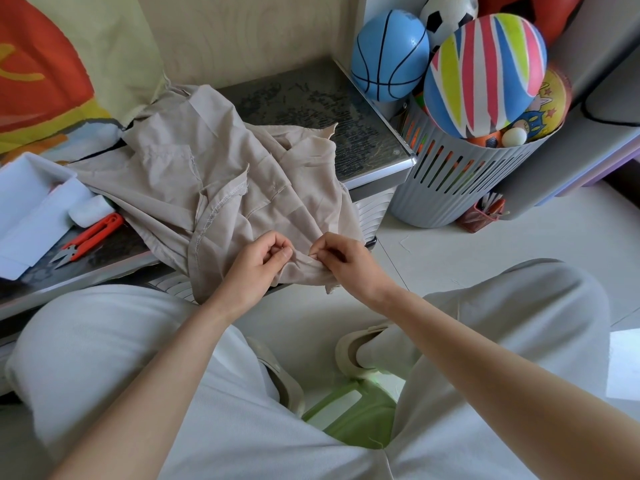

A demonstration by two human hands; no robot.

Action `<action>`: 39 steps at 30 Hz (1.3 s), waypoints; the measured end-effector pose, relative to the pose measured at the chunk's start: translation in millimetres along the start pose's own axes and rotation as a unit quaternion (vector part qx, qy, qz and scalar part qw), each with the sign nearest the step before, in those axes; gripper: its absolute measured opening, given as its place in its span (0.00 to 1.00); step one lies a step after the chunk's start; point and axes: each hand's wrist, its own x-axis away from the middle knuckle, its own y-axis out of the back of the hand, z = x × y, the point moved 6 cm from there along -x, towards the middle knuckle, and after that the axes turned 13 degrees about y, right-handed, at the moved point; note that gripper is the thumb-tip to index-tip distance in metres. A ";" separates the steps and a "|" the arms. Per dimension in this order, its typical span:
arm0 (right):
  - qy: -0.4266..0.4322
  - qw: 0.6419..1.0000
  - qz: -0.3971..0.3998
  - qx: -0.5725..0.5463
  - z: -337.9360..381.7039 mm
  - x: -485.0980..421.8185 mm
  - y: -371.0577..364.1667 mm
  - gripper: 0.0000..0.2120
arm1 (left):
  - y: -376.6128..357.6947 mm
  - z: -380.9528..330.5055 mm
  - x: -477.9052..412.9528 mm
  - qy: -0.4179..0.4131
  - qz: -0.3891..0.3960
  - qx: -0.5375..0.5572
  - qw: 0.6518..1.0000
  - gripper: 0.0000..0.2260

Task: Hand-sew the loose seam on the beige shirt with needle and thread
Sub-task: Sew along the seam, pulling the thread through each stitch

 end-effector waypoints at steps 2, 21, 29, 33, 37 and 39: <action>-0.003 1.000 0.005 -0.023 0.1 -0.6 -2.6 0.15 | -0.4 0.5 -0.1 0.002 0.003 0.002 1.000 0.09; -0.052 0.978 0.000 -0.203 7.5 -2.9 -17.9 0.08 | -1.8 -6.5 6.0 0.093 0.058 0.216 0.970 0.07; -0.072 0.981 -0.026 -0.179 -2.9 -2.6 -10.0 0.08 | 0.1 -4.0 4.4 0.109 0.052 0.249 0.961 0.08; -0.061 0.986 -0.010 -0.157 5.4 -5.7 -8.8 0.08 | -0.3 -4.7 3.9 0.107 0.053 0.220 0.968 0.06; -0.051 0.988 -0.001 -0.146 9.6 -8.6 -10.2 0.09 | -1.9 -4.5 4.3 0.107 0.039 0.195 0.974 0.08; -0.028 0.995 -0.016 -0.094 12.1 -9.7 -6.8 0.07 | -2.2 -4.5 3.8 0.104 0.033 0.185 0.977 0.09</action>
